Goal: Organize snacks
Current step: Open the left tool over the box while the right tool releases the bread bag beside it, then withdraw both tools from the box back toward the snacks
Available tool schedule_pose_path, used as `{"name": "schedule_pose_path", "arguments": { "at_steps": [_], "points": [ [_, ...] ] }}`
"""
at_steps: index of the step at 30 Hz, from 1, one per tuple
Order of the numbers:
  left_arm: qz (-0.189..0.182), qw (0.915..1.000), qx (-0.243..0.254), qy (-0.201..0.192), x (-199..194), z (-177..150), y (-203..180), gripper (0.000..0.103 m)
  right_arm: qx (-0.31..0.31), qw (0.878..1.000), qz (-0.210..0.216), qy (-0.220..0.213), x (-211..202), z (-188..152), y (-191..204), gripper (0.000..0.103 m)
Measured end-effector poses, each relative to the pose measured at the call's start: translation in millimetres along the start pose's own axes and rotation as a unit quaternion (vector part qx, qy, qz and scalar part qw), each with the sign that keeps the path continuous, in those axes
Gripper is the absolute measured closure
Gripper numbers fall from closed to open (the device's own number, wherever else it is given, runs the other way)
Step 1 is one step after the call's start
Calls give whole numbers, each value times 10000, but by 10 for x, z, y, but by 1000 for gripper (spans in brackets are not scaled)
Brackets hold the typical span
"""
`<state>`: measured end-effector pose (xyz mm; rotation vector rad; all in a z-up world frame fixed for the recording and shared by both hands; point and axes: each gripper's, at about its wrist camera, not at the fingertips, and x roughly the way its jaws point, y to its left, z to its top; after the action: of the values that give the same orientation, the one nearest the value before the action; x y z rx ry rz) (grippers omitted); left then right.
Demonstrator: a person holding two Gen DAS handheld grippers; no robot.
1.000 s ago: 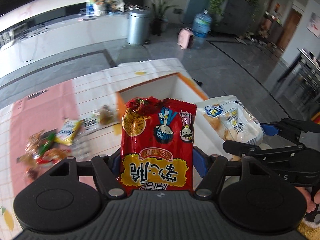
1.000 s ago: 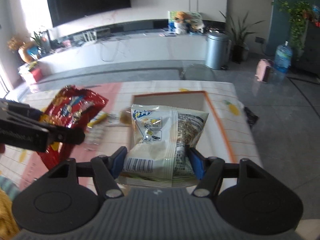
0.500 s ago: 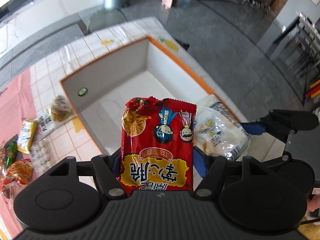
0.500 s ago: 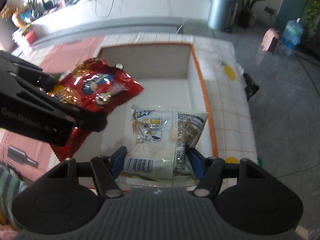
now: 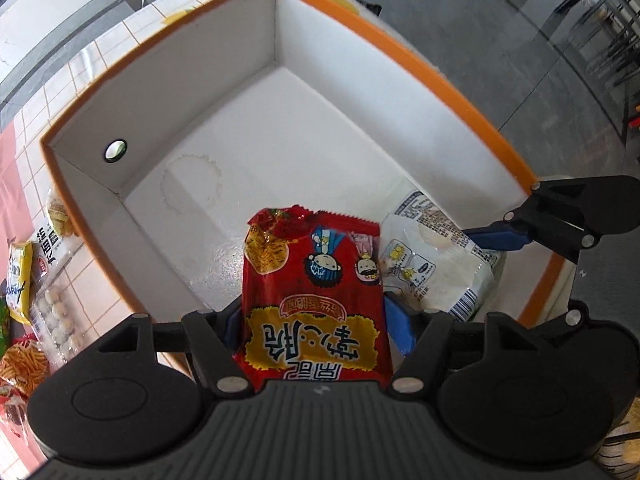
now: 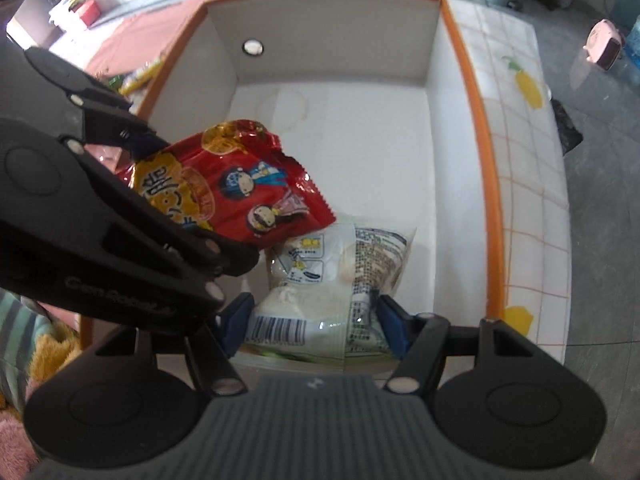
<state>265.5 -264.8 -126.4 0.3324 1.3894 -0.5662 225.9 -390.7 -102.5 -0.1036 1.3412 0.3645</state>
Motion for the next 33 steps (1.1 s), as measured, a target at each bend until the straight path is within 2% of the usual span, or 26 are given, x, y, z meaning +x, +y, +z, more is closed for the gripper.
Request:
{"name": "schedule_pose_path", "arguments": {
  "at_steps": [6,16,18,22,27,33],
  "points": [
    [335,9992,198,75,80,20,-54,24,-5,9997,-5,234,172,35,-56,38],
    [243,9996,80,-127,-60,-25,21,21,-35,9993,-105,348,205,18,-6,37],
    [241,9995,58,-178,-139,-55,44,20,-27,9992,-94,377,190,16,3,33],
    [246,9993,12,-269,-228,-36,31,20,25,9995,-41,326,146,55,7,28],
    [265,9989,-16,-398,-370,-114,38,20,3,9995,-207,228,31,57,86,23],
    [223,9978,-49,-617,-604,-240,-4,20,84,9992,-378,-58,-184,7,150,23]
  ]
}}
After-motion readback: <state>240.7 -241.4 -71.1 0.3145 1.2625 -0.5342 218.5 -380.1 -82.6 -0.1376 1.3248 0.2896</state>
